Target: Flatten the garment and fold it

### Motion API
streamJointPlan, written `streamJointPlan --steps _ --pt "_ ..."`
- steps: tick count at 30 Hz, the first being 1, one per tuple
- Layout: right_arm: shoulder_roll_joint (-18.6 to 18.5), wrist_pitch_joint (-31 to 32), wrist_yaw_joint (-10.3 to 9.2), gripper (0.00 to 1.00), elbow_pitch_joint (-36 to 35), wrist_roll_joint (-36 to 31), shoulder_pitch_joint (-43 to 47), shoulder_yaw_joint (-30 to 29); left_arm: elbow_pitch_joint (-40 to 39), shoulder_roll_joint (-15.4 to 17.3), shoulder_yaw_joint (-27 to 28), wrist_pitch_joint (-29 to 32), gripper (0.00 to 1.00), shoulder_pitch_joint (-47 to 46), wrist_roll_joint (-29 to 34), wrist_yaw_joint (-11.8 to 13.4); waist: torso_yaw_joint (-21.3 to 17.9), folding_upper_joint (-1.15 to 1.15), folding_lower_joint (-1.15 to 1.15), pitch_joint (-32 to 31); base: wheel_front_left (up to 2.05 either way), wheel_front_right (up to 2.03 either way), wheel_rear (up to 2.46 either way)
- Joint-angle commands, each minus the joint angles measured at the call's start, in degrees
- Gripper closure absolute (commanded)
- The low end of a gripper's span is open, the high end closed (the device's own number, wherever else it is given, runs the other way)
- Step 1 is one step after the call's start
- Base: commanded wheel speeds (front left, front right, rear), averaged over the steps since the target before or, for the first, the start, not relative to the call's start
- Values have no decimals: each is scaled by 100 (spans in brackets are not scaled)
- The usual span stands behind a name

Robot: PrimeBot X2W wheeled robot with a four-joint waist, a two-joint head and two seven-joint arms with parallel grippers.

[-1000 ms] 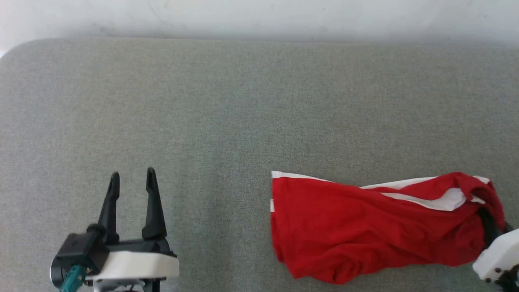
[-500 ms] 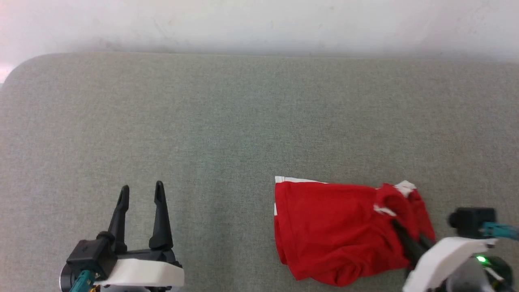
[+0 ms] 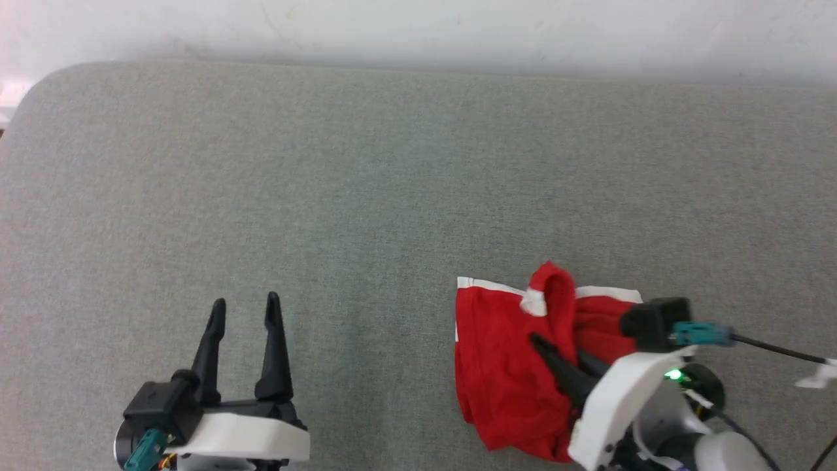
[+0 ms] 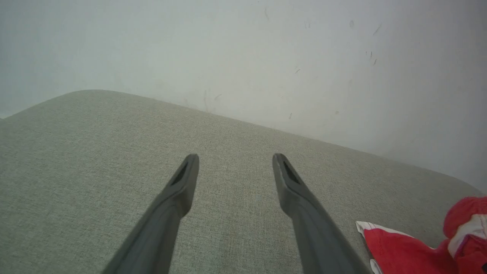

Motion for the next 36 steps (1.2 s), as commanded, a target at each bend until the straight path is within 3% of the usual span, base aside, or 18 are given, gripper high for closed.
streamJointPlan --steps 1,13,14,15,17,18,19,24,29,36 --pt "3 -29 -4 100 72 -15 -102 57 21 -40 -15 -26 0 -110 -21 -27 64 0 0 54 0 0 0" --pt "3 -18 -4 100 1021 -316 -644 562 166 -192 -66 -26 0 -252 9 -91 189 0 0 113 0 0 0" --pt "3 68 -4 89 1144 -413 -679 590 183 -207 -72 -26 0 -257 12 -98 194 0 0 102 0 0 0" --pt "3 130 -4 70 1245 -512 -720 625 201 -220 -78 -26 0 -259 13 -104 199 0 0 90 0 0 0" --pt "3 135 -4 53 1415 -601 -784 645 234 -245 -86 -26 0 -259 14 -118 209 0 0 61 0 0 0" --pt "3 141 -4 33 1505 -638 -808 662 251 -255 -87 -26 0 -257 14 -124 212 0 0 46 0 0 0" --pt "3 146 -4 2 1585 -680 -831 681 265 -263 -87 -26 0 -252 13 -129 211 0 0 32 0 0 0" --pt "3 110 -4 0 1698 -583 -888 822 307 -284 -80 -26 0 -218 8 -154 178 0 0 -27 0 0 0" --pt "3 162 -4 0 1311 -207 -836 818 300 -262 -58 -26 0 -144 -6 -147 73 0 0 -95 0 0 0" --pt "3 205 -4 0 200 -609 -422 -185 188 -219 -56 7 0 -72 -18 -103 -50 0 0 -101 0 0 0"
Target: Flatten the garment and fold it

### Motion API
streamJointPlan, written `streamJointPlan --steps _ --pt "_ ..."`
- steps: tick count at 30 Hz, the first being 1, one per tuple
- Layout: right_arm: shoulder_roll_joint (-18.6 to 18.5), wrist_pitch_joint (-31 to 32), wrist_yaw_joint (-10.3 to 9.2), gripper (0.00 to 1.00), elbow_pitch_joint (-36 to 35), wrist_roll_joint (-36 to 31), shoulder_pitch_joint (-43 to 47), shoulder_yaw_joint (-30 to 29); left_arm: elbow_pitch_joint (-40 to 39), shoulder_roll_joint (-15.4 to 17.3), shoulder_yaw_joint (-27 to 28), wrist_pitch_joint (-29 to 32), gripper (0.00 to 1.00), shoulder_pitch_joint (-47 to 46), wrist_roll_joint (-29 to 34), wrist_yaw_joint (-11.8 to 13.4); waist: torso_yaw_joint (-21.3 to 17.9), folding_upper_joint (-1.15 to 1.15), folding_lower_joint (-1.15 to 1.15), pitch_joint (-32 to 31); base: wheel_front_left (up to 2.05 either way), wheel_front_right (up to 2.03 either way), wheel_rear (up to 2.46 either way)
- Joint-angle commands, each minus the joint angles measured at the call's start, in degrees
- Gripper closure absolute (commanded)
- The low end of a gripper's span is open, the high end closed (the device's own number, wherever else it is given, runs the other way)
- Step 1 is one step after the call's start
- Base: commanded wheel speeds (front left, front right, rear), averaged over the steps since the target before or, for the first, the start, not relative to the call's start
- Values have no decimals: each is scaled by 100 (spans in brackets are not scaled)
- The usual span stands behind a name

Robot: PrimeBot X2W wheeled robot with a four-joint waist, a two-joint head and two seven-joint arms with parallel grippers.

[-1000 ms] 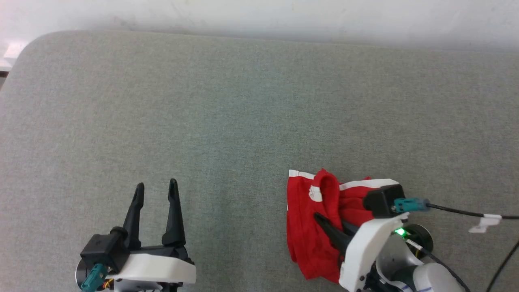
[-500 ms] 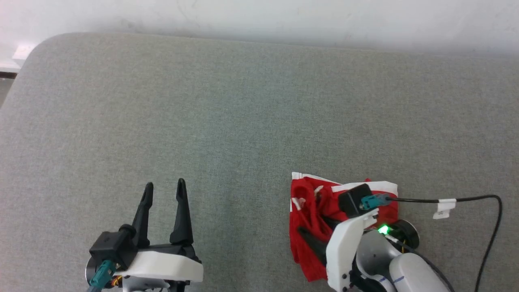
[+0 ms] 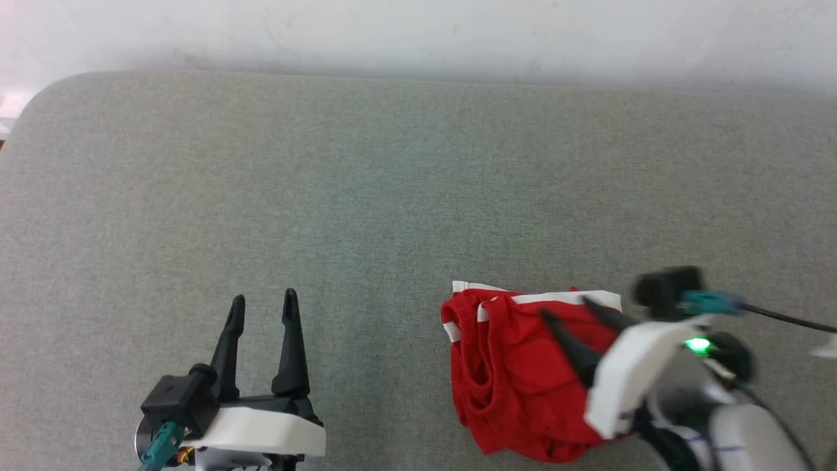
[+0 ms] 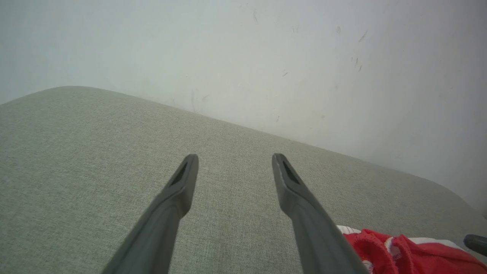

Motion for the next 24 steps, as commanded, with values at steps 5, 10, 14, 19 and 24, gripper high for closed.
streamJointPlan --steps 5,10,14,19,24 --pt "-11 96 -5 0 -529 -205 539 -784 -94 52 -42 37 0 81 -14 19 -25 0 0 80 0 0 0" --pt "-11 170 -5 0 -464 -119 762 -934 -121 69 -85 72 0 61 -14 18 6 0 0 141 0 0 0" --pt "-11 199 -5 0 -174 -60 768 -949 -145 96 -121 121 0 21 -4 15 80 0 0 179 0 0 0" --pt "-11 236 -5 0 283 94 703 -928 -182 142 -146 187 0 -8 5 22 191 0 0 204 0 0 0" --pt "-11 147 -5 56 761 327 560 -939 -211 185 -163 233 0 13 2 31 268 0 0 181 0 0 0"
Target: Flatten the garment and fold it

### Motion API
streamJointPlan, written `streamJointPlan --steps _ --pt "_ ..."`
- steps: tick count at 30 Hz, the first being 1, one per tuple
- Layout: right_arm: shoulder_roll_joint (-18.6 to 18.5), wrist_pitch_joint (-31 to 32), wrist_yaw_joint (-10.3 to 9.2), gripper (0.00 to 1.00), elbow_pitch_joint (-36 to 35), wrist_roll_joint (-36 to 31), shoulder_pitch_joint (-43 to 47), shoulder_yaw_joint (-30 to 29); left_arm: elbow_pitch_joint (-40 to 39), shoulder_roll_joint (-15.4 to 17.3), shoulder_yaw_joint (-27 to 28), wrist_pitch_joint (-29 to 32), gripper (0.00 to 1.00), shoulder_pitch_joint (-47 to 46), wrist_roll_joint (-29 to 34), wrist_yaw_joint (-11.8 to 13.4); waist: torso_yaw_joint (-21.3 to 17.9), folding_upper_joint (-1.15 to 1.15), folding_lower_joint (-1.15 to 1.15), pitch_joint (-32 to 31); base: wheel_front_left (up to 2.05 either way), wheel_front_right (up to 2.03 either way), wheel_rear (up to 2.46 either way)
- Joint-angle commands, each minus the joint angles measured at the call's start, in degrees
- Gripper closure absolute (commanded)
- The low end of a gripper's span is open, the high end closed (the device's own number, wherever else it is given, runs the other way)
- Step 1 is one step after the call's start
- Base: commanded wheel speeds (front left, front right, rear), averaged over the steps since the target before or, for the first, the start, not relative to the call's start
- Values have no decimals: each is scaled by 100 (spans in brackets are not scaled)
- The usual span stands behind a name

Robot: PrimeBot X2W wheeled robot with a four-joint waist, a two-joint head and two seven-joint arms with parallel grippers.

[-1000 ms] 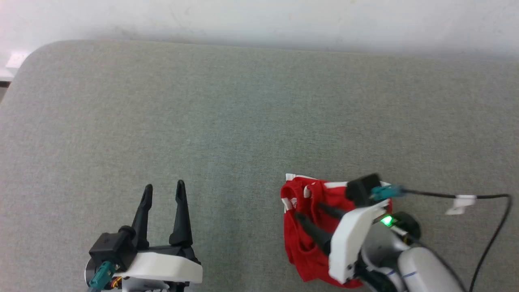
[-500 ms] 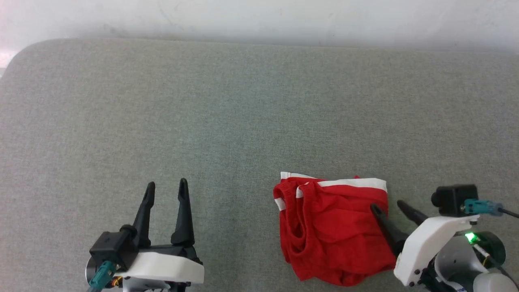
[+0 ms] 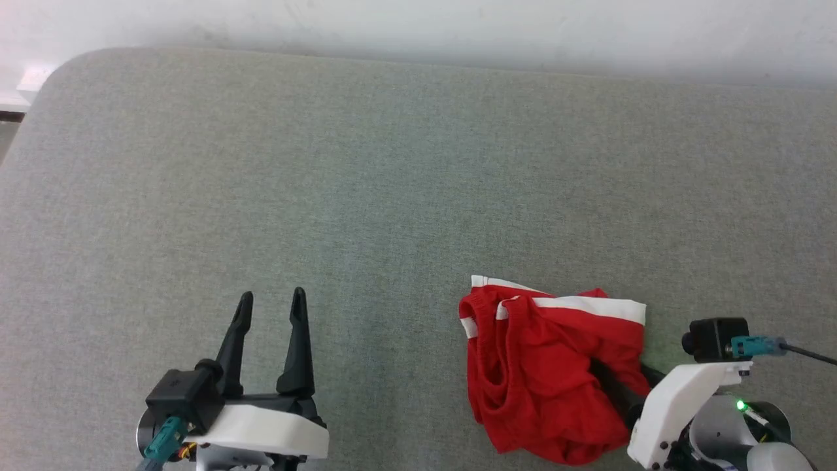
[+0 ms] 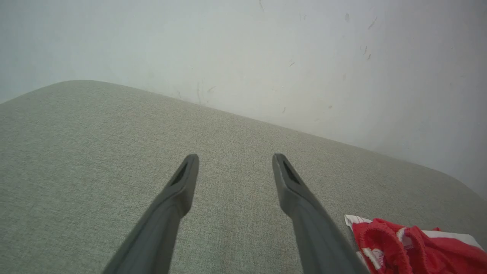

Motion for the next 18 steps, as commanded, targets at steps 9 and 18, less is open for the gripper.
streamJointPlan --steps 9,18 --pt "14 -358 -5 100 407 -3 -351 63 -91 62 -48 42 0 -5 13 58 -19 0 0 -40 0 0 0" --pt "-146 -235 -5 100 164 -491 -849 -207 -165 115 -50 73 0 -110 11 76 -329 0 0 117 0 0 0"
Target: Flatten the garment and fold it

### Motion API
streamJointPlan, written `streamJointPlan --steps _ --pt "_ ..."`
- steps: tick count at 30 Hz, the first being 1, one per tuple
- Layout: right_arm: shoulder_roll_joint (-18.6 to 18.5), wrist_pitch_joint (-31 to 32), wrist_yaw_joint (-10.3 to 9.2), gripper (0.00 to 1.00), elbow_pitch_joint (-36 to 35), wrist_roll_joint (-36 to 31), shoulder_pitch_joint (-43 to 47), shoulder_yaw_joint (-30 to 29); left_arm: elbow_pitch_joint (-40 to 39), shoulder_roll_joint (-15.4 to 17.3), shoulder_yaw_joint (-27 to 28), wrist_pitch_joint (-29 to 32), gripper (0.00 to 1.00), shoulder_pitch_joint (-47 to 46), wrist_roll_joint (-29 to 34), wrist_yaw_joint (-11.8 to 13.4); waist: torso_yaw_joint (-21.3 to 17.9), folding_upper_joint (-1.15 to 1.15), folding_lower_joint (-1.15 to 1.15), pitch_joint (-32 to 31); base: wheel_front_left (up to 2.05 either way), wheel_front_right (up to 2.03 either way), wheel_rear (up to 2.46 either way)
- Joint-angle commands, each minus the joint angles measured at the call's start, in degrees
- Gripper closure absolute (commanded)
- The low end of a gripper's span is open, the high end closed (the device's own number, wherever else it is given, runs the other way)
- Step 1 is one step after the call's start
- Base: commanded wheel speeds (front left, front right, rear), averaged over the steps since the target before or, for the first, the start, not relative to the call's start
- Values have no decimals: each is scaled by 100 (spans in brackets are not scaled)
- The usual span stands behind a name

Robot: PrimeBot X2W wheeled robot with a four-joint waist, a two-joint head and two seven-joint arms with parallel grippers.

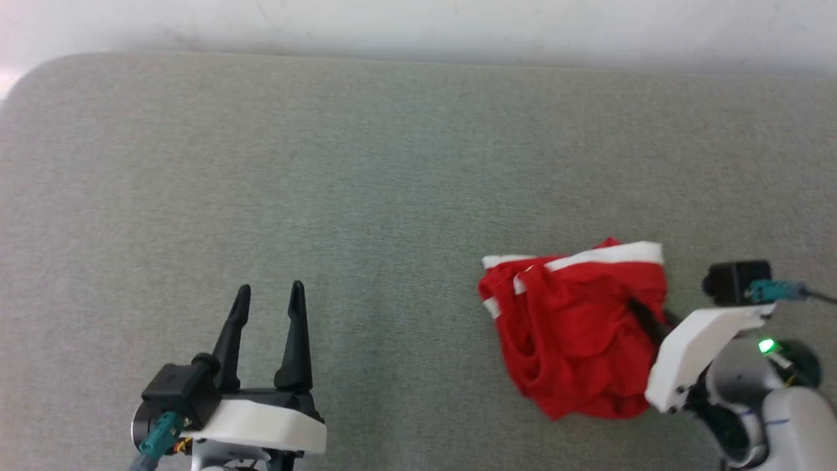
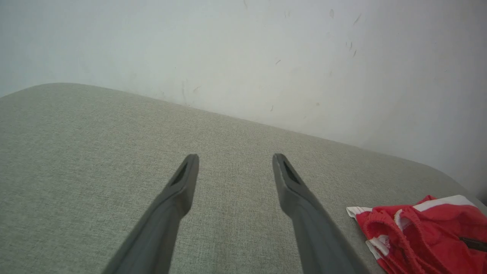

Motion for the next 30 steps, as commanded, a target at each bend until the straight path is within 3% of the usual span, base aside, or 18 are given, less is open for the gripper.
streamJointPlan --steps 1,19,30 --pt "-95 29 -5 100 -40 -37 -118 -39 -28 42 -5 12 0 -96 12 27 -111 0 0 100 0 0 0" --pt "-2302 1186 -5 100 -780 338 -1280 -357 -973 363 -139 333 0 -1063 602 149 -849 0 0 1448 0 0 0" --pt "-3045 1251 -5 100 -177 269 -1920 -577 -1410 532 -245 677 0 -1595 923 183 -1179 0 0 2201 0 0 0"
